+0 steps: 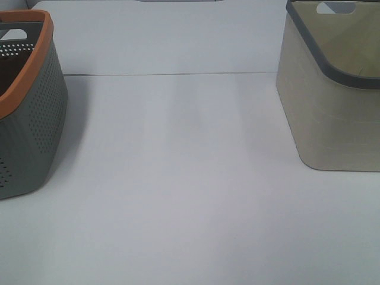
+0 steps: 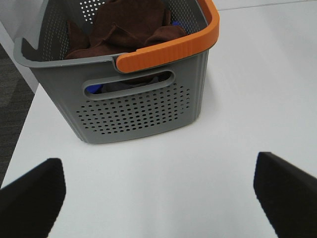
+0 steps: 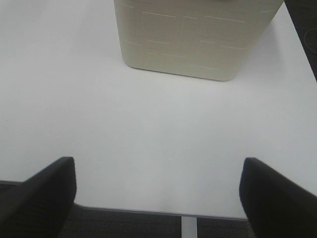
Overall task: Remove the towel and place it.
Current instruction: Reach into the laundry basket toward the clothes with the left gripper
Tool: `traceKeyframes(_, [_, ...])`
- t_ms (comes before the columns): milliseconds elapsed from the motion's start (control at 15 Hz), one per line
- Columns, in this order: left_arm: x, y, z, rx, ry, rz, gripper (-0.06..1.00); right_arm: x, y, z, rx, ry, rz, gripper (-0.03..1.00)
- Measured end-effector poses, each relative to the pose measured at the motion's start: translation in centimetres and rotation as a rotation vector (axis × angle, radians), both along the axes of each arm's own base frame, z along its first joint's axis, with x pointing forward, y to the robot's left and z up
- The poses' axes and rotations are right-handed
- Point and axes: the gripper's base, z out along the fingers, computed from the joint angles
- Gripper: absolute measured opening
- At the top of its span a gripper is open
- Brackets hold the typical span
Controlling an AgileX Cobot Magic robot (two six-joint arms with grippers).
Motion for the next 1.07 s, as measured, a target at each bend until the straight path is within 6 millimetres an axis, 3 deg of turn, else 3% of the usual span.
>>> traceKeyframes(1067, [0.0,-0.13,0.01,-0.011,-0.001,-0.01,0.99,0.0,0.0,0.0,0.0,0.0,0.0,0.79])
